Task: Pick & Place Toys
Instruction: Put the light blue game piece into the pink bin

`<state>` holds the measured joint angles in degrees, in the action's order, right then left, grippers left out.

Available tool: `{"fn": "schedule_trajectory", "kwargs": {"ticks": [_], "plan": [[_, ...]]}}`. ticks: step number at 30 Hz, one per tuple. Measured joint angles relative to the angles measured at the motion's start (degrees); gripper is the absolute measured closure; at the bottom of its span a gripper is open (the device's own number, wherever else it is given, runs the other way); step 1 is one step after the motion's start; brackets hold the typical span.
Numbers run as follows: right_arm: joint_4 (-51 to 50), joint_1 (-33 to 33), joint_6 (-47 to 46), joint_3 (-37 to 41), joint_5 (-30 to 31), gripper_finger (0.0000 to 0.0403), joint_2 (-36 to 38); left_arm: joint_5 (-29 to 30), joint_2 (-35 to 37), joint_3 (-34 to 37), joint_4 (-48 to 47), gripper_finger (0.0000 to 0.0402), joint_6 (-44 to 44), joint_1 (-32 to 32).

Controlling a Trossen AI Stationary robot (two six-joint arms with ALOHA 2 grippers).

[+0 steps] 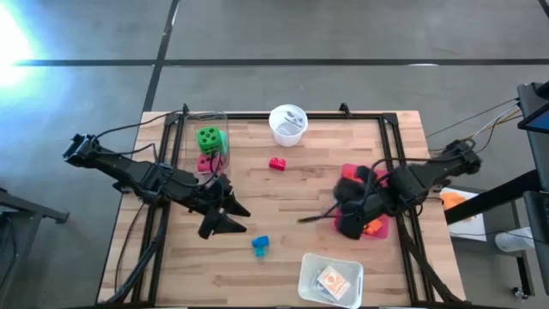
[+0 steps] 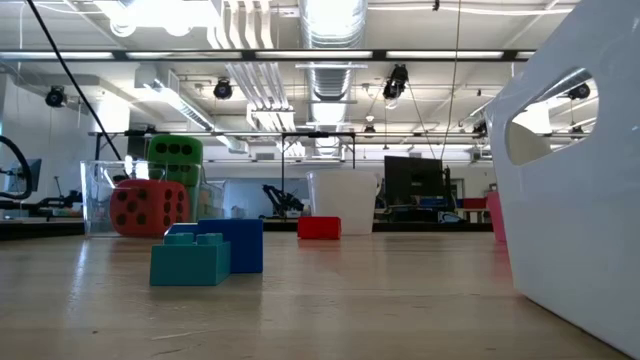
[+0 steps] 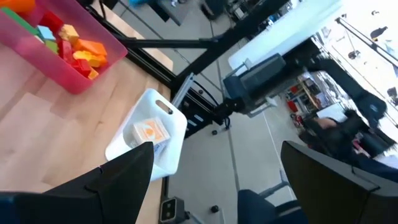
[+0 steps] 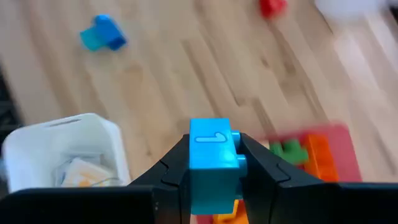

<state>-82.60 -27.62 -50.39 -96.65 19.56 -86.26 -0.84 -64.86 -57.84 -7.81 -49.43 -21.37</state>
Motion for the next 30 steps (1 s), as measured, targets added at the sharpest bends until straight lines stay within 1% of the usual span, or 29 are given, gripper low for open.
{"fn": "schedule_trajectory", "kwargs": {"ticks": [4, 9, 12, 15, 17, 21, 25, 30], "plan": [[0.62, 0.75, -15.91, 11.22, 1.57, 0.0317, 8.02, 0.91, 0.01, 0.00, 0.02, 0.0046, 0.00, -0.92], [0.97, 0.81, -37.53, 24.66, 1.92, 0.0317, 16.53, 2.46, 0.00, 0.00, 0.02, 0.0046, -0.03, -1.20], [2.32, 0.79, -46.31, 31.47, 1.33, 0.0317, 19.76, 3.68, 0.01, 0.00, 0.02, 0.0046, -0.03, -1.20], [7.15, 1.02, -49.79, 37.31, 1.19, 0.0317, 21.61, 4.39, 0.00, 0.00, 0.02, 0.0046, -0.04, -1.20], [10.06, 1.58, -50.54, 40.39, 0.87, 0.0317, 22.25, 4.65, 0.01, 0.00, 0.03, 0.0046, -0.04, -1.20], [12.40, 3.57, -53.16, 45.64, -2.36, 0.0317, 22.43, 5.16, 0.01, 0.00, 0.03, 0.0046, -0.04, -1.20], [13.11, 5.02, -56.07, 49.50, -4.85, 0.0317, 22.45, 5.81, 0.00, 0.00, 0.07, 0.0046, -0.06, -1.20], [14.27, 5.68, -58.57, 51.77, -5.09, 0.0317, 22.45, 7.34, 0.02, 0.00, 0.17, 0.0046, -0.02, -1.14]]}}
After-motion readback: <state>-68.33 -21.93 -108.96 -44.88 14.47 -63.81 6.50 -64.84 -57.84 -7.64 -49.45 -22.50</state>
